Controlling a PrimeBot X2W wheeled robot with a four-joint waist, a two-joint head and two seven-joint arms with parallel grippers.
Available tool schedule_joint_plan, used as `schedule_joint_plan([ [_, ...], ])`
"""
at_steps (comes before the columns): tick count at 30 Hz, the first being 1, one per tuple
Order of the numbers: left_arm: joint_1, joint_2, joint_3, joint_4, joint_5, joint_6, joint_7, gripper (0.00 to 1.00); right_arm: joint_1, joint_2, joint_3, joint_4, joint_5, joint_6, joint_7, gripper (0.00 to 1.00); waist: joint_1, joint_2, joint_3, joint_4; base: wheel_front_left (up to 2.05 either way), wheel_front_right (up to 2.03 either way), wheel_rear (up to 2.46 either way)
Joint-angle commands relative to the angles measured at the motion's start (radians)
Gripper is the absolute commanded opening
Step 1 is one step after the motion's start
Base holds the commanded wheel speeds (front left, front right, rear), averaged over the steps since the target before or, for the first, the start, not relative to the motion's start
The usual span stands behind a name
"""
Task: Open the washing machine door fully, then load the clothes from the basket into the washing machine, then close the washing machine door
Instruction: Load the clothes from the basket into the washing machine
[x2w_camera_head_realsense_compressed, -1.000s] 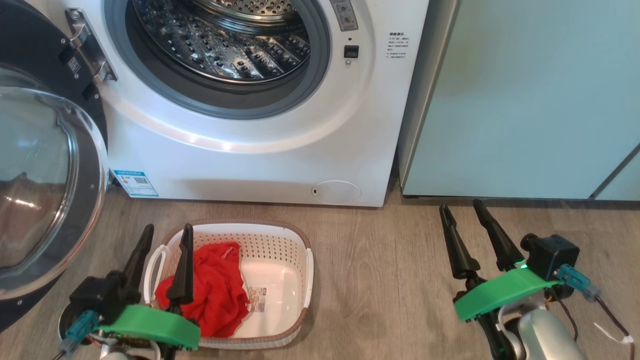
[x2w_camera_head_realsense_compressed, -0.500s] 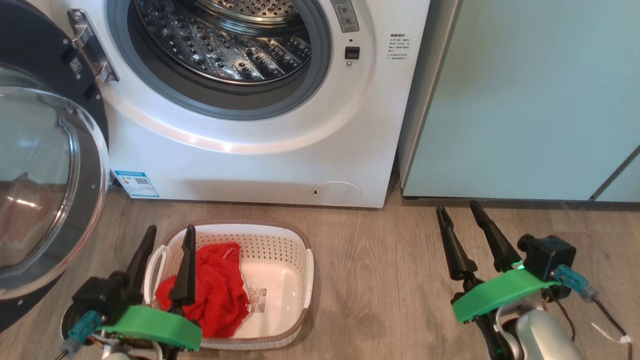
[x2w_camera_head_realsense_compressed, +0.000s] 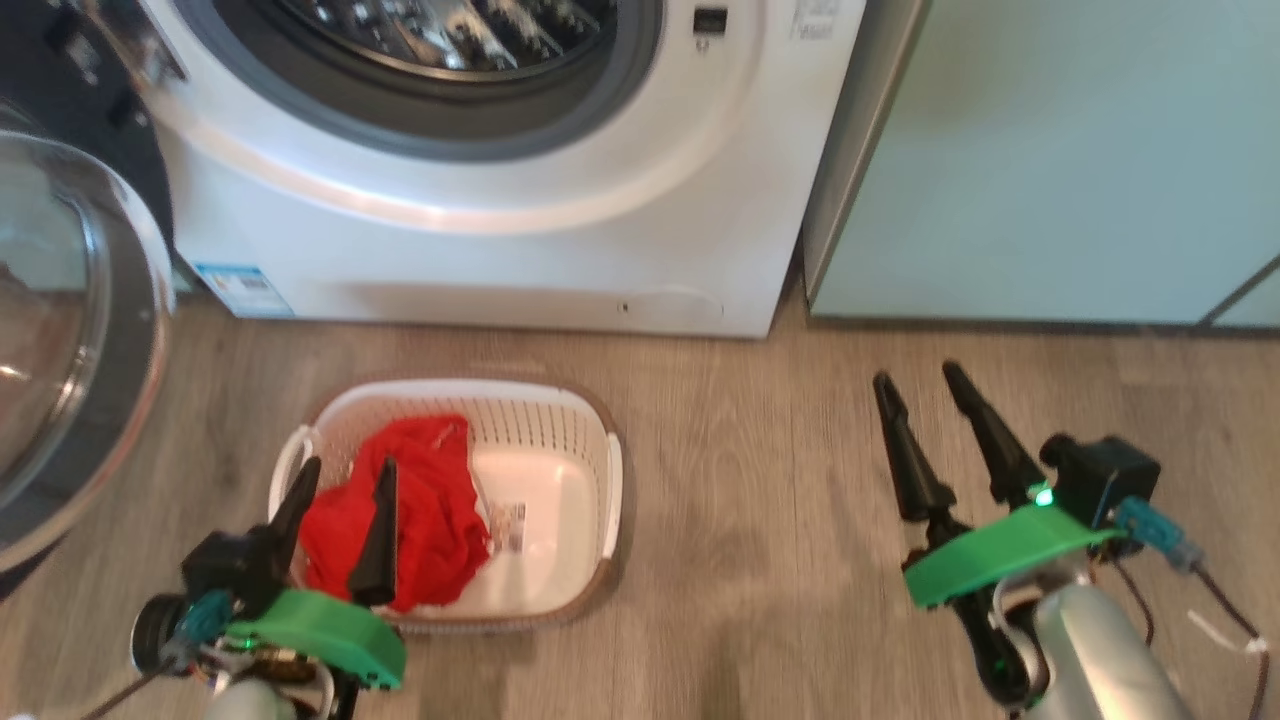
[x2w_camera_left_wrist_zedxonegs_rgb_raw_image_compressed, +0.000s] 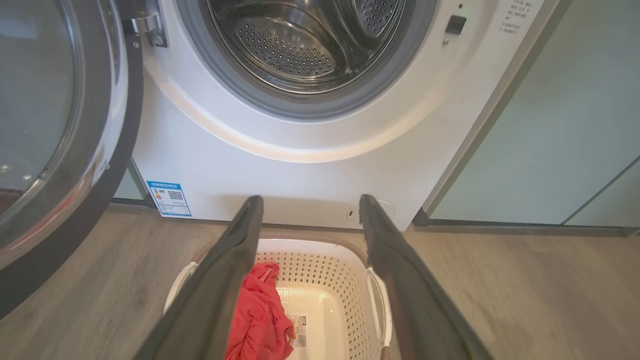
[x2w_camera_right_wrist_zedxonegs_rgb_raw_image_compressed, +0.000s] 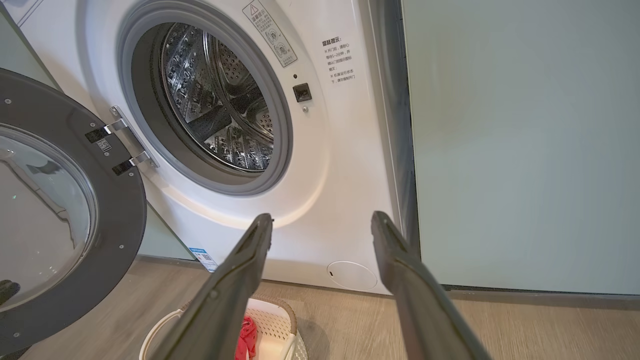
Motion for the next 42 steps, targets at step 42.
schedule_joint_plan([
  [42, -0.860, 0.297, -0.121, 1.046, 0.275, 0.107, 0.064, 1.00, -0.185, 0.005, 0.029, -0.195, 0.012, 0.000, -0.009, 1.00, 0.0000, 0.0000, 0.743, -0.197, 0.00, 0.00, 0.00],
])
